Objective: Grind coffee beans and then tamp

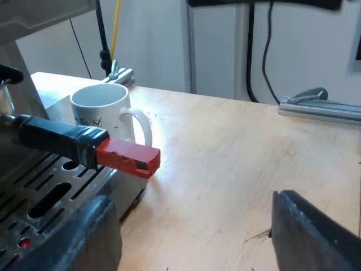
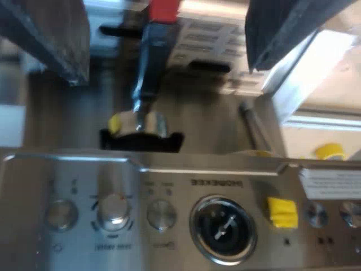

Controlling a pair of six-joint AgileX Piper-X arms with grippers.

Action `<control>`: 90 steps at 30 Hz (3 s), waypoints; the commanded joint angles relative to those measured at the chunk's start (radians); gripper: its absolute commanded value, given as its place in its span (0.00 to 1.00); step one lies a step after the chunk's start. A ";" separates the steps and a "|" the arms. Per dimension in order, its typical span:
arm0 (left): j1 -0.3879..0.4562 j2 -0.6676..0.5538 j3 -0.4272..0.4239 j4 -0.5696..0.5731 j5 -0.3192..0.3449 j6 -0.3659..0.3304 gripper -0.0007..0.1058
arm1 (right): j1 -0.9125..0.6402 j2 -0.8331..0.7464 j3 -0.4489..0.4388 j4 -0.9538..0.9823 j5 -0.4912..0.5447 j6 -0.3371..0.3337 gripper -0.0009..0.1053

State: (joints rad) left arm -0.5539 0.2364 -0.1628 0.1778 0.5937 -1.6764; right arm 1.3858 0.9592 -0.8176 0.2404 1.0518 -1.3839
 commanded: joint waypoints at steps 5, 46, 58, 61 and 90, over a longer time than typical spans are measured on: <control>-0.004 -0.010 -0.006 -0.002 0.009 -0.010 0.57 | -0.167 0.105 -0.182 0.461 -0.372 0.268 0.57; -0.004 -0.010 -0.006 -0.002 0.009 -0.010 0.57 | -0.400 0.463 -0.235 0.285 -0.656 0.303 0.57; -0.004 -0.010 -0.006 -0.002 0.009 -0.010 0.57 | -0.400 0.463 -0.213 0.208 -0.613 0.234 0.57; -0.004 -0.010 -0.006 -0.002 0.009 -0.010 0.57 | -0.404 0.463 -0.212 0.208 -0.613 0.234 0.57; -0.004 -0.010 -0.006 -0.002 0.009 -0.010 0.57 | -0.404 0.463 -0.212 0.208 -0.673 0.234 0.01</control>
State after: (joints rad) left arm -0.5539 0.2347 -0.1628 0.1777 0.5955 -1.6764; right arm 0.9815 1.4229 -1.0248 0.4657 0.4287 -1.1271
